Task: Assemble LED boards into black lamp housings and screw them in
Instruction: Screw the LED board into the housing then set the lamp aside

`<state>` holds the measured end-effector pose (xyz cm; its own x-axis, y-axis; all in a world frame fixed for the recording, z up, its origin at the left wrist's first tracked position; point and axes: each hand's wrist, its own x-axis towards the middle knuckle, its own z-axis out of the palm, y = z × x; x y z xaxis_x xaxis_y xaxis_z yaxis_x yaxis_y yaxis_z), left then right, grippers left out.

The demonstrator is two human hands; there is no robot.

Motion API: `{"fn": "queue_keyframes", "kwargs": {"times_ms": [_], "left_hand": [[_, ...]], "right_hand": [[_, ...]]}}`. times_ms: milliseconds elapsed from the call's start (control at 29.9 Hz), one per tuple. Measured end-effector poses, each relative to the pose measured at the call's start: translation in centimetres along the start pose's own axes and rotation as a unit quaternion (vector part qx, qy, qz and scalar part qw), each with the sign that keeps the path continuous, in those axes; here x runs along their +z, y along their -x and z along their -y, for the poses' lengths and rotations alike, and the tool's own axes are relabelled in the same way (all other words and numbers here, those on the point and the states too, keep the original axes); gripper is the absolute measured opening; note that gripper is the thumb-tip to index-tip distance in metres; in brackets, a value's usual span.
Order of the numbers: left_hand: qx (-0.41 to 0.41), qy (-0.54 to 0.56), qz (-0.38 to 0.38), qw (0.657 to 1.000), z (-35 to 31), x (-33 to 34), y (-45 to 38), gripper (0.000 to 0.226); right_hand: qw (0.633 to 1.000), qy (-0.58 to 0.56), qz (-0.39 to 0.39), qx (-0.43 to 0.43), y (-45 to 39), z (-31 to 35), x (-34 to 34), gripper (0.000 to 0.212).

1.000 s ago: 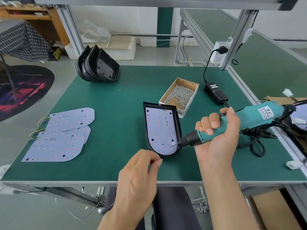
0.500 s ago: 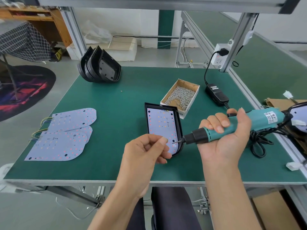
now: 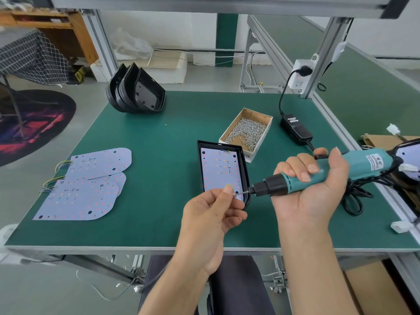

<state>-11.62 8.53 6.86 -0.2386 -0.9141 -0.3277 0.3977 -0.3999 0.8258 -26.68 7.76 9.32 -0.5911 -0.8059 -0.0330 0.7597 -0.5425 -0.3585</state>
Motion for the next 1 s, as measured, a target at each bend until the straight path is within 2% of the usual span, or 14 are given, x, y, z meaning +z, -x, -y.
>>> {"fn": "queue_keyframes", "kwargs": {"times_ms": [569,871,1005], "left_hand": [[0.021,-0.024,-0.007,0.999,0.7,0.2,0.1,0.027],[0.123,-0.166,-0.055,0.977,1.7,0.1,0.3,0.032],[0.167,-0.274,-0.069,0.945,1.9,0.0,0.2,0.031]], "right_hand": [[1.000,0.018,0.013,-0.009,0.1,-0.2,-0.3,0.018],[0.999,0.034,0.012,-0.012,0.2,-0.3,-0.4,0.019],[0.999,0.040,0.013,-0.010,0.3,-0.4,-0.5,0.019]]}}
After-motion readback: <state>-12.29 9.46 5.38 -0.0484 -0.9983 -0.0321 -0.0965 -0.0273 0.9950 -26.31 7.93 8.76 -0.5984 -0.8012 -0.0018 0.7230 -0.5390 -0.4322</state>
